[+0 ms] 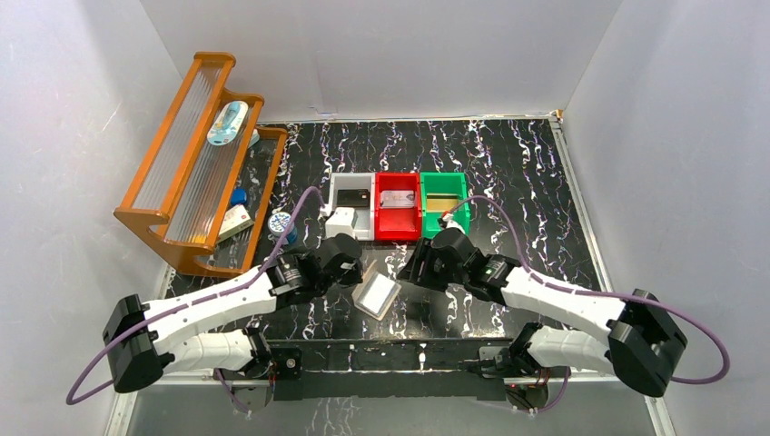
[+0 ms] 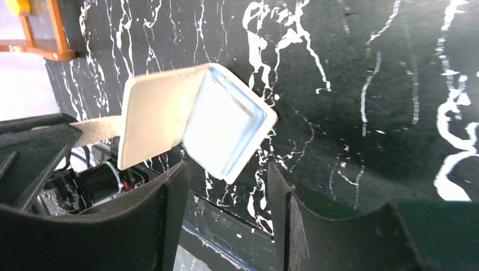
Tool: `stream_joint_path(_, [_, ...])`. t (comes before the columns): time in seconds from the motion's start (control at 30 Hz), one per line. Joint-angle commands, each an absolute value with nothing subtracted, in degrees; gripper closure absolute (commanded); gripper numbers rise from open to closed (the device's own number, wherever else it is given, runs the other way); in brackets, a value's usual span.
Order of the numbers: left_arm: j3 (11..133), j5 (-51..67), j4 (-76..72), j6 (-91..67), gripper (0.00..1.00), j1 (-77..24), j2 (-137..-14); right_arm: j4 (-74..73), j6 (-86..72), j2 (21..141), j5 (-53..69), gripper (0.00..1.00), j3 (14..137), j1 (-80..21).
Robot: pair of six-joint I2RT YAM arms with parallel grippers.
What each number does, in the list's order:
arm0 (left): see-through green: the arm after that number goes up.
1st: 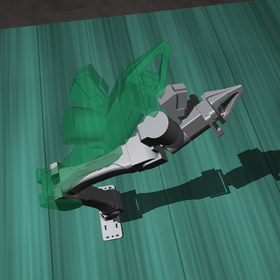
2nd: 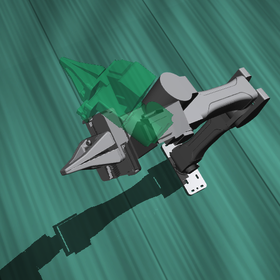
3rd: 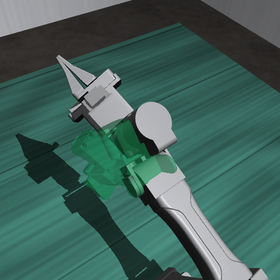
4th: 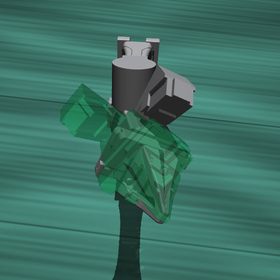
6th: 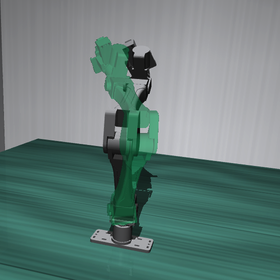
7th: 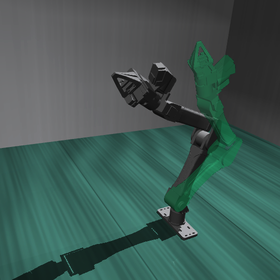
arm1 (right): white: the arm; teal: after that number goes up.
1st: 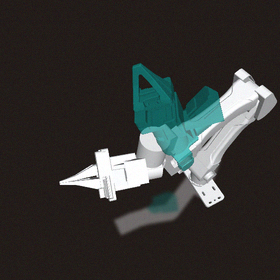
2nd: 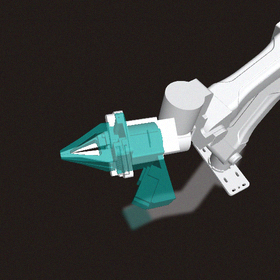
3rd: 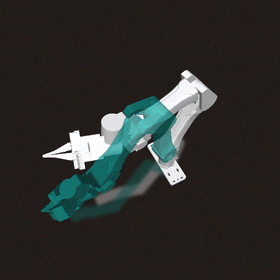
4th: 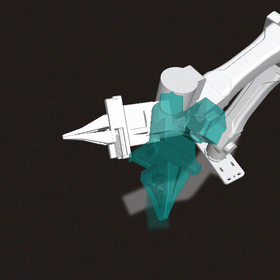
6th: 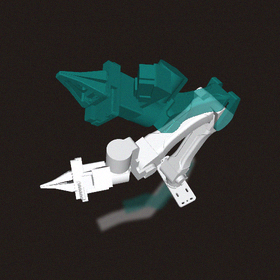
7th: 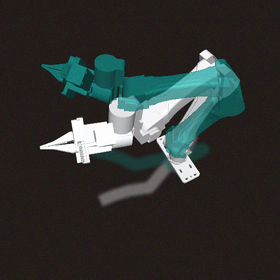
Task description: Take the credit cards out of the card holder
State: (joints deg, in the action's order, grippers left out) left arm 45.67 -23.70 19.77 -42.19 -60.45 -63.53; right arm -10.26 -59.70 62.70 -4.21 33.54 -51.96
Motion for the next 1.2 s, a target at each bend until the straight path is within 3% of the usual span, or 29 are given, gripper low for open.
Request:
stream_joint_path(0.0, [42.6, -31.8, 26.1, -43.6, 1.0, -58.9, -59.6, -3.2, -60.0, 66.7, 2.1, 0.4, 35.1, -51.8])
stream_joint_path(0.67, [28.6, -28.5, 26.8, -51.8, 1.0, -56.1, -53.0, 0.1, -60.9, 84.3, 8.0, 0.4, 44.6, -55.6])
stream_joint_path(1.17, [27.3, -26.0, 25.9, -51.0, 1.0, -56.1, -53.6, -1.2, -60.9, 89.7, 8.6, 0.41, 46.8, -56.3])
